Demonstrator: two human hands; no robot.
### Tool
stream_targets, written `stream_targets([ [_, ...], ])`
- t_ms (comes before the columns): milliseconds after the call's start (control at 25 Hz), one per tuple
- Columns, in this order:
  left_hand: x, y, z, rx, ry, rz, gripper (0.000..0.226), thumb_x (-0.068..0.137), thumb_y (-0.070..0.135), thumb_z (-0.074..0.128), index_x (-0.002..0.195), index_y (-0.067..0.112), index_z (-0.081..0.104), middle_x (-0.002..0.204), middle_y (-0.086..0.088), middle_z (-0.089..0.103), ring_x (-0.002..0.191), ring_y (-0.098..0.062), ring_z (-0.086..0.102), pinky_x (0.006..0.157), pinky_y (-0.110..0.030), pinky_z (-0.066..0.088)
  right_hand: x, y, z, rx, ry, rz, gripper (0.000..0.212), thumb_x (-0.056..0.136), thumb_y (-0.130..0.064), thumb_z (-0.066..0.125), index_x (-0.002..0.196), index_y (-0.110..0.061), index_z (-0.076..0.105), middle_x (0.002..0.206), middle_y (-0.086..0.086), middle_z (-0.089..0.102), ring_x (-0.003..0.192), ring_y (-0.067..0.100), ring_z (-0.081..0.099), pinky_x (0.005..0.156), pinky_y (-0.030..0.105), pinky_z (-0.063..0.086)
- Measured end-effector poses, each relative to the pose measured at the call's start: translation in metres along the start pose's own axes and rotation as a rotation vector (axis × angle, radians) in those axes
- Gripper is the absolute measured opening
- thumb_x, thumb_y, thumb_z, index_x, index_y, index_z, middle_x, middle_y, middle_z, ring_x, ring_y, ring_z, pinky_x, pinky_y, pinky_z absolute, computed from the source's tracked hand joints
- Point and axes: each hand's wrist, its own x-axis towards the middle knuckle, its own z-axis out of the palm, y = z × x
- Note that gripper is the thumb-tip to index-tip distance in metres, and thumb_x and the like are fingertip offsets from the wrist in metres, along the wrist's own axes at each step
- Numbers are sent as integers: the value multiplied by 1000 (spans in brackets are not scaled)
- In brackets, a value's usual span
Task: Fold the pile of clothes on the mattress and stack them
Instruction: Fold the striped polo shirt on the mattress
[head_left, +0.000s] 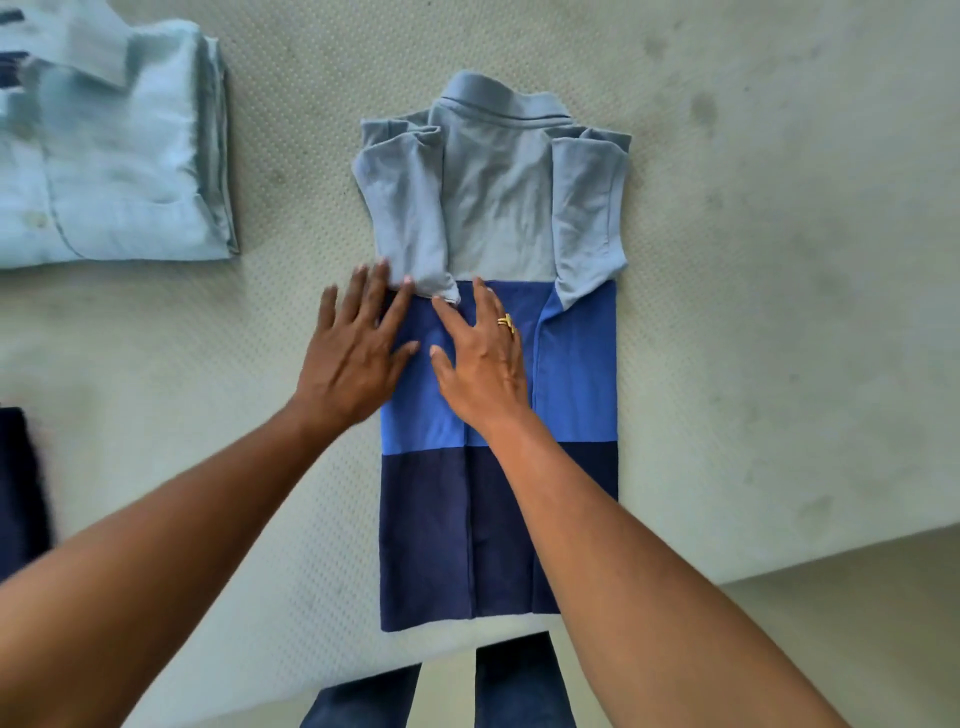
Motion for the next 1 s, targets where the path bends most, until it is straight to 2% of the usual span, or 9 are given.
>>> stream_targets([
  [80,-31,5,-1,-71,31,-146,66,106,50,38,158,9,33,163,-26,29,149,-45,31,116,-58,31,-20,5,-9,85,94,71,53,93,-22,67,145,-20,57,162,18,35,146,35,39,117,48,34],
  [160,-59,18,-7,-190,86,-258,58,104,46,41,144,4,48,140,-25,53,126,-44,51,100,-56,46,-44,19,-22,134,251,193,44,90,-17,67,133,-17,64,151,13,48,132,33,50,110,46,43],
  [320,-95,56,-17,-648,-62,-531,48,97,41,65,129,6,56,110,-7,69,101,-26,66,81,-35,47,-86,73,-36,147,444,461,42,80,-16,67,121,-9,65,125,15,59,115,36,58,102,43,43],
  [440,-124,70,-7,-783,-37,-646,41,90,36,77,119,12,60,103,4,69,93,-16,66,83,-34,53,-118,117,-34,275,314,730,46,87,-23,72,128,-7,58,131,16,57,116,37,59,99,42,47],
  [600,-181,82,17,-912,-73,-823,30,86,34,83,104,15,67,89,6,71,87,-16,69,73,-30,54,-178,140,-31,378,59,675,40,93,-33,72,124,-13,59,116,2,66,103,23,65,89,34,53],
  [680,-215,95,28,-992,-132,-859,25,86,31,83,96,13,71,89,-3,75,88,-25,73,73,-39,60,-218,144,-26,434,-102,642,39,93,-34,74,124,-13,63,115,2,69,101,22,66,89,35,55],
  [800,-252,116,24,-1132,-248,-936,23,90,19,80,107,7,70,103,-12,76,93,-32,75,82,-46,63,-262,149,-26,410,-155,630,32,93,-31,75,118,-12,69,108,3,73,101,25,70,83,31,55],
  [880,-266,124,13,-1172,-244,-922,41,92,14,77,128,9,59,111,-15,74,84,-29,78,78,-45,65,-276,142,-40,512,-72,669,34,94,-27,74,125,-20,62,94,0,69,92,20,71,70,21,56],
  [1000,-266,125,-20,-1202,-128,-820,61,94,11,75,144,25,44,97,-14,78,72,-30,78,71,-43,63,-277,131,-72,707,19,702,47,94,-18,73,134,-28,50,88,16,68,81,21,72,53,24,59],
])
